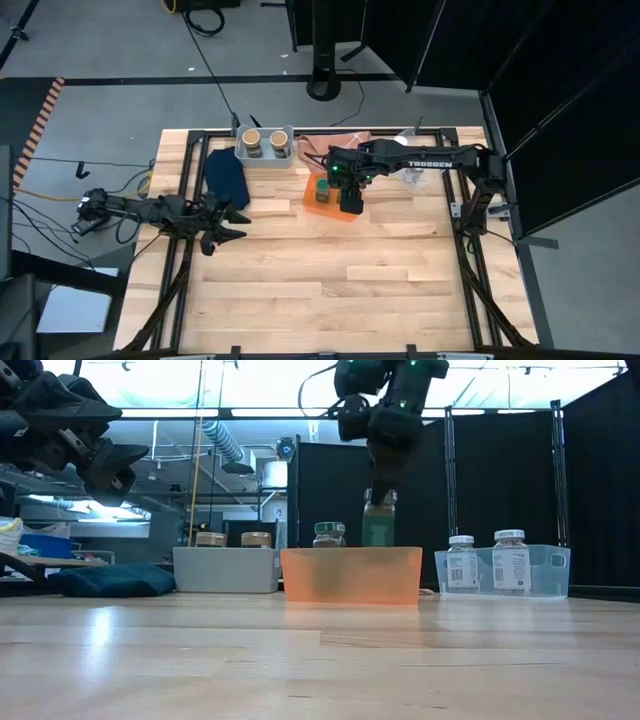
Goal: Sort spices by type
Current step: Put the green seasoning bottle into the orange bin
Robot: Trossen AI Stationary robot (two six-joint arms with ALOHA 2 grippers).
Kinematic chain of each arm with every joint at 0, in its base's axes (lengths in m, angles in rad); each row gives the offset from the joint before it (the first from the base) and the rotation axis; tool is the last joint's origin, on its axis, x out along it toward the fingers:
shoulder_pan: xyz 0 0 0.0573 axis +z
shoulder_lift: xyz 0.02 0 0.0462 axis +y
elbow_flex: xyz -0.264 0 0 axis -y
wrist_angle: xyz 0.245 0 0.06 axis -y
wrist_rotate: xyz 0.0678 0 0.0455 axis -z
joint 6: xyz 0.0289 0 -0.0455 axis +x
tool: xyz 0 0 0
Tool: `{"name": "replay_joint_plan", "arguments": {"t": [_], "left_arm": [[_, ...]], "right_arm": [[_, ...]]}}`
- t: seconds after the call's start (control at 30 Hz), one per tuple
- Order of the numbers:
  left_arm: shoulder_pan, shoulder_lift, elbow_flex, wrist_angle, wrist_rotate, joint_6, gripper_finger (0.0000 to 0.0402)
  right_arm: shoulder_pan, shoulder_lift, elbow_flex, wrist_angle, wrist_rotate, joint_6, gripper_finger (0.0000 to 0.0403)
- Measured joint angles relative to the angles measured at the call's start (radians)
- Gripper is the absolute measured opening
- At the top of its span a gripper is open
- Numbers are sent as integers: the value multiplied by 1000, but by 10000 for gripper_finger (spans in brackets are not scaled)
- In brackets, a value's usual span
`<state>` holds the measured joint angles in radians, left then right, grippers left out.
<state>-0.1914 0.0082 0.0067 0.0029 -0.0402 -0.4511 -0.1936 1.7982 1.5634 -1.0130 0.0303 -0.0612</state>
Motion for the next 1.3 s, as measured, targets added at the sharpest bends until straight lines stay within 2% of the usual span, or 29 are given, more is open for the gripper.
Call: {"name": "replay_joint_plan", "arguments": {"t": [0.43,0.93,1.3], "left_arm": [[0,13,0,0,0,3,224],[0,25,0,0,-10,2,224],[0,25,0,2,-11,1,224]], "right_arm": [[-3,46,-112,72,-26,2,209],[-5,47,-116,88,-24,14,222],[-5,52,-121,86,-24,16,263]]}}
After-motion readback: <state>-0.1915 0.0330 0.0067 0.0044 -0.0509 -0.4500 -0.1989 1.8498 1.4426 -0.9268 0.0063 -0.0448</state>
